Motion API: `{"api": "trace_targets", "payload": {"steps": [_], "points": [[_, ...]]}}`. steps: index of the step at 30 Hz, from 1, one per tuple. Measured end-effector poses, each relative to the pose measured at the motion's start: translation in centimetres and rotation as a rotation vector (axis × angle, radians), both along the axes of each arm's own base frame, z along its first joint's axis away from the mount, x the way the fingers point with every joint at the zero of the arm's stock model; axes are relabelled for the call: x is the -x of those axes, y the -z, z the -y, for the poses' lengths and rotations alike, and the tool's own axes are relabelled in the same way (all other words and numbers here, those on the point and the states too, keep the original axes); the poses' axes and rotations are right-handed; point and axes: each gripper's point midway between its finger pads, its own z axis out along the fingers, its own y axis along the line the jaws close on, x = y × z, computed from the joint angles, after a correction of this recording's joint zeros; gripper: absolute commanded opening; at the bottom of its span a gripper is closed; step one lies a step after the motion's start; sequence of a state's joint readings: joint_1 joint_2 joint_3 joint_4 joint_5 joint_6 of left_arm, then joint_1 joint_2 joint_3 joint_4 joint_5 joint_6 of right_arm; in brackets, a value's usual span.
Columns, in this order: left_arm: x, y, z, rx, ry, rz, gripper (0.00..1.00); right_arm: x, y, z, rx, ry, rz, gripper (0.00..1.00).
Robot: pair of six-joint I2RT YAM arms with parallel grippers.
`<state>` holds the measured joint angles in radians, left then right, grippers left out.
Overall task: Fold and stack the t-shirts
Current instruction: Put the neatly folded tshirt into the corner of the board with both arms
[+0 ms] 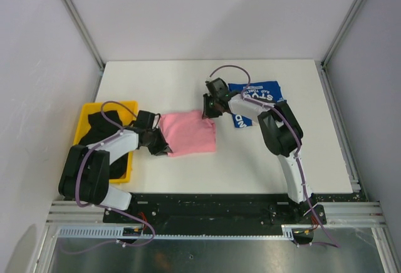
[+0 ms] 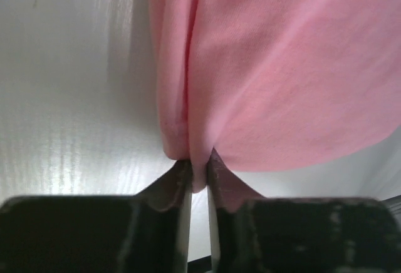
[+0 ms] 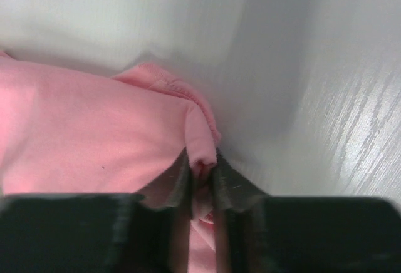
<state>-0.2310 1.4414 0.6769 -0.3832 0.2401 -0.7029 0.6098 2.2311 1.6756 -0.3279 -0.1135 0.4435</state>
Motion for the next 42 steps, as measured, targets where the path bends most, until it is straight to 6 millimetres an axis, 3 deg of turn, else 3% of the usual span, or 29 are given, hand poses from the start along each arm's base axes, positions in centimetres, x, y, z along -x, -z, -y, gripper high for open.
{"api": "trace_targets", "payload": {"steps": [3, 10, 16, 22, 25, 32, 42], "points": [[-0.4, -0.4, 0.4, 0.004, 0.007, 0.011, 0.01, 0.2, 0.1, -0.2, 0.001, 0.01, -0.006, 0.01], [-2.5, -3.9, 1.1, 0.032, 0.012, 0.117, 0.0, 0.3, -0.4, 0.3, 0.035, 0.042, 0.014, 0.0], [-3.9, -7.2, 1.6, 0.061, 0.017, 0.212, 0.0, 0.7, -3.6, 0.5, 0.066, 0.067, 0.084, 0.0], [-3.6, -7.5, 2.0, 0.068, 0.032, 0.208, 0.0, 0.9, -7.3, 0.0, 0.046, 0.067, 0.159, 0.0], [-3.5, -7.8, 2.4, 0.073, 0.046, 0.206, 0.0, 0.9, -7.7, 0.2, 0.054, 0.07, 0.171, 0.0], [-4.6, -10.6, 4.1, 0.099, 0.086, 0.271, 0.0, 0.9, -8.0, 1.1, 0.092, 0.074, 0.183, 0.0], [-5.7, -12.3, 6.1, 0.113, 0.127, 0.296, 0.0, -0.2, -10.9, 3.5, 0.107, 0.101, 0.229, 0.0]]}}
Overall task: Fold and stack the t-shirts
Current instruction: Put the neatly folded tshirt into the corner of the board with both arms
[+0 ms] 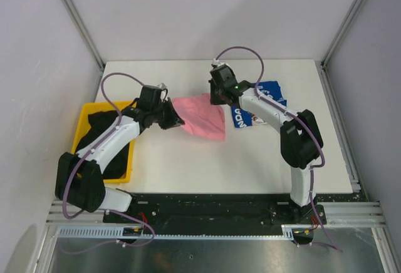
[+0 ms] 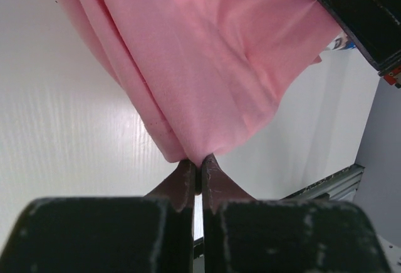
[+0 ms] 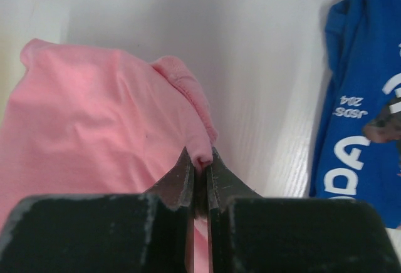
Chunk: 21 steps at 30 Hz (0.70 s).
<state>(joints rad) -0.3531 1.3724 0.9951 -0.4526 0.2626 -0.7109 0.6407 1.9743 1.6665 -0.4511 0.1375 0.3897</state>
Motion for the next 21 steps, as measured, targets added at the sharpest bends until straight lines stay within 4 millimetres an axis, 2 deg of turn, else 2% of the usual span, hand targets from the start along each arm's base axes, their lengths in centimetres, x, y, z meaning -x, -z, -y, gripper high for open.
{"api": "trace_targets", "payload": {"steps": [8, 14, 21], "points": [[-2.4, -2.2, 3.6, 0.015, 0.037, 0.04, 0.0, -2.5, -2.2, 4.2, 0.002, 0.076, 0.041, 0.0], [-4.7, -3.0, 7.5, 0.024, 0.072, 0.051, 0.0, -4.7, -3.9, 8.7, 0.009, 0.153, 0.07, 0.0], [-7.9, -3.4, 12.7, 0.048, 0.113, 0.061, 0.0, -6.8, -4.5, 13.7, 0.024, 0.238, 0.081, 0.0]]}}
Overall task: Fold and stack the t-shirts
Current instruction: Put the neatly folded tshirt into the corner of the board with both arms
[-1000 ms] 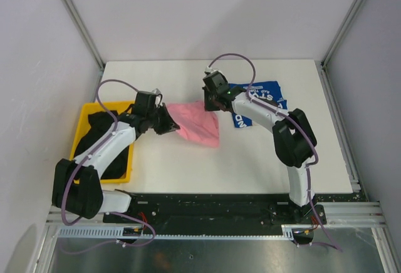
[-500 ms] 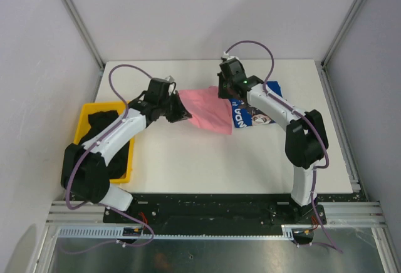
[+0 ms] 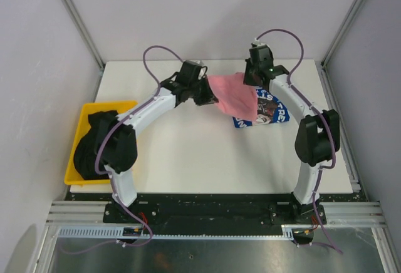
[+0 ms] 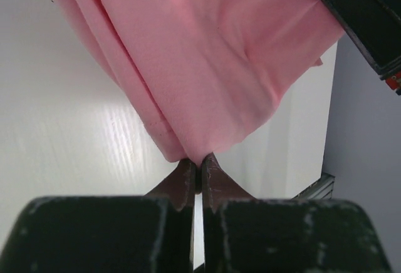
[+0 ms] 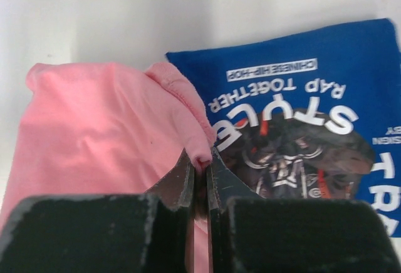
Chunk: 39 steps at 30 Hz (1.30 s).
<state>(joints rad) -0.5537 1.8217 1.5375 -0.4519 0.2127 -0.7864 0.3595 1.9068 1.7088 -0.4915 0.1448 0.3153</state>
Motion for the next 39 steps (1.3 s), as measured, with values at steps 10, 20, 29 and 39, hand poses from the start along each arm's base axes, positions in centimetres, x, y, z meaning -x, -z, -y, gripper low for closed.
{"api": "trace_targets", "payload": {"steps": [10, 20, 29, 39], "points": [[-3.3, 0.6, 6.0, 0.042, 0.039, 0.006, 0.0, -2.7, -2.8, 5.7, -0.004, 0.078, 0.057, 0.0], [-4.8, 0.6, 10.6, 0.084, 0.069, 0.028, 0.0, -4.3, -1.8, 9.0, -0.007, 0.114, 0.045, 0.0], [-4.8, 1.4, 12.3, 0.095, 0.081, 0.017, 0.0, -5.0, -0.6, 10.5, -0.018, 0.122, 0.018, 0.0], [-5.3, 1.0, 12.7, 0.11, 0.077, 0.025, 0.0, -5.4, -1.3, 11.3, -0.032, 0.128, 0.035, 0.0]]}}
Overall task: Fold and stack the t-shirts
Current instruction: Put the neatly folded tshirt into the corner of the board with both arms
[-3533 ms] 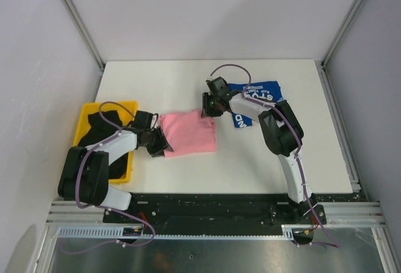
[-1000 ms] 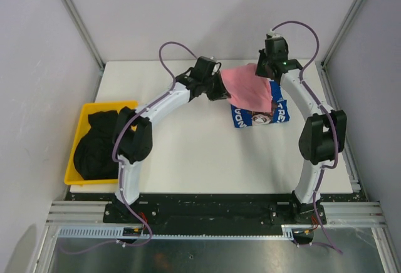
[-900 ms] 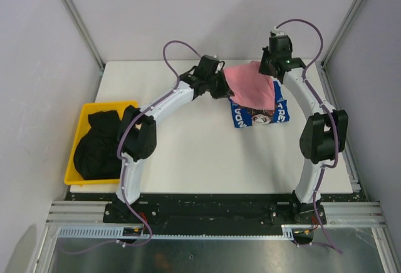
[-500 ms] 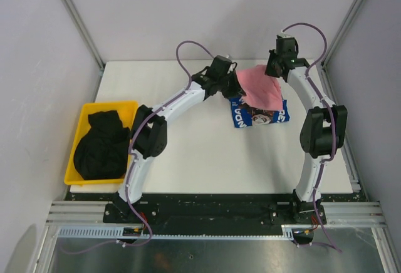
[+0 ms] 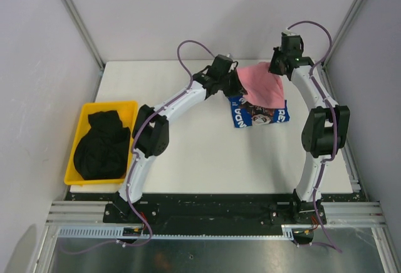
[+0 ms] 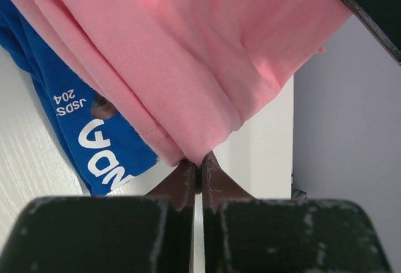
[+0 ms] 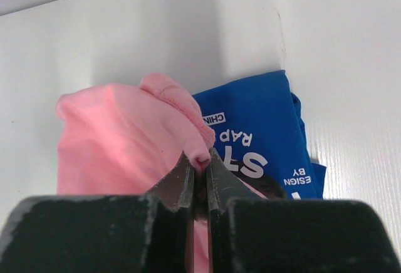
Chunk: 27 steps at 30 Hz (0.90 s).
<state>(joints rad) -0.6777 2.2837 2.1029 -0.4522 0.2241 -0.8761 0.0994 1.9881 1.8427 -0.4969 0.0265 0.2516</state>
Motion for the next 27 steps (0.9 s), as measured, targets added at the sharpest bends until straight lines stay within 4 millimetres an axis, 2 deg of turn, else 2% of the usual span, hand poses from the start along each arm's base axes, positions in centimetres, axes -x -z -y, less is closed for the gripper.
{"api": "trace_targets", "payload": {"steps": [5, 7, 10, 13, 16, 19, 22, 25, 27], "points": [[0.0, 0.2, 0.2, 0.007, 0.003, -0.008, 0.0, 0.0, 0.0, 0.3, -0.005, 0.001, -0.001, 0.01], [0.1, 0.6, 0.4, 0.006, 0.007, -0.017, 0.03, -0.1, 0.1, 0.4, -0.005, 0.004, -0.002, 0.18], [0.4, 1.6, 0.5, -0.001, 0.009, -0.034, 0.16, -0.6, 0.6, 0.6, -0.006, 0.009, -0.007, 0.46], [1.5, 4.5, 0.1, -0.036, 0.017, -0.08, 0.39, -1.4, 1.5, 1.1, 0.008, 0.024, -0.02, 0.59], [3.5, 8.9, -1.2, -0.109, 0.019, -0.169, 0.47, -1.9, 2.7, 2.0, 0.042, 0.053, -0.05, 0.62], [4.8, 11.3, -2.3, -0.159, 0.018, -0.223, 0.46, -1.7, 3.2, 2.8, 0.067, 0.081, -0.077, 0.62], [5.2, 11.9, -2.7, -0.177, 0.02, -0.234, 0.41, -1.5, 3.2, 3.1, 0.077, 0.097, -0.086, 0.58], [5.0, 11.3, -2.7, -0.173, 0.022, -0.216, 0.37, -0.8, 3.5, 2.9, 0.072, 0.105, -0.104, 0.55], [5.0, 10.8, -2.8, -0.168, 0.024, -0.207, 0.36, 0.4, 4.0, 2.5, 0.061, 0.109, -0.128, 0.53]]}}
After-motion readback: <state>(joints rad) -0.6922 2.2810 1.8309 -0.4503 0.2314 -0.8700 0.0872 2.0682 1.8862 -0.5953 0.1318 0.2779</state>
